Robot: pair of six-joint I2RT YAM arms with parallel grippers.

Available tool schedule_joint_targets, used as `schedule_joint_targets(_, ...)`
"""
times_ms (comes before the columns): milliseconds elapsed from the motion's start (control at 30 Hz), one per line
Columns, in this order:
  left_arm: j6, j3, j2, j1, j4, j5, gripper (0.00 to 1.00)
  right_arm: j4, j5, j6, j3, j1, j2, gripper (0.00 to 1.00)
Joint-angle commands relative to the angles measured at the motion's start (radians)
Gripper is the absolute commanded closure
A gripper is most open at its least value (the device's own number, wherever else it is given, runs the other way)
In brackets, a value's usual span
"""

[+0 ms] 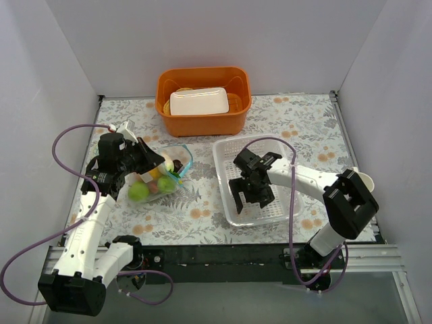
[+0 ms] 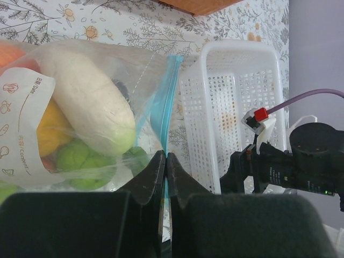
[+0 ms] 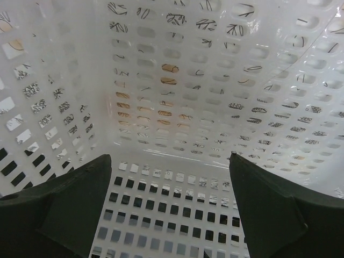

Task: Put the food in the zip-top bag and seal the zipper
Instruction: Adjust the bin at the center of the board.

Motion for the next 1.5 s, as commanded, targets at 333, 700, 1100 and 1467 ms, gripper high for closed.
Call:
schedule_joint_targets(333,0.031,0.006,-0.001,0.002,0.000,0.012,1.00,-0.016,0.008,-0.059,0.061,0.006,0.141,0.43)
schedule_joint_targets(700,0.035,0.009,-0.005,0.002,-0.009,0.007,1.00,0.077,0.046,0.039,0.133,0.002,0.208,0.59)
schedule_joint_targets(1100,0.043,0.018,-0.021,0.002,-0.029,-0.008,1.00,0.293,0.090,0.326,-0.129,-0.095,0.093,0.60)
schedule_joint_targets(1467,0.037,0.026,-0.005,0.002,-0.017,0.009,1.00,0.393,0.071,0.332,-0.188,-0.162,-0.083,0.54)
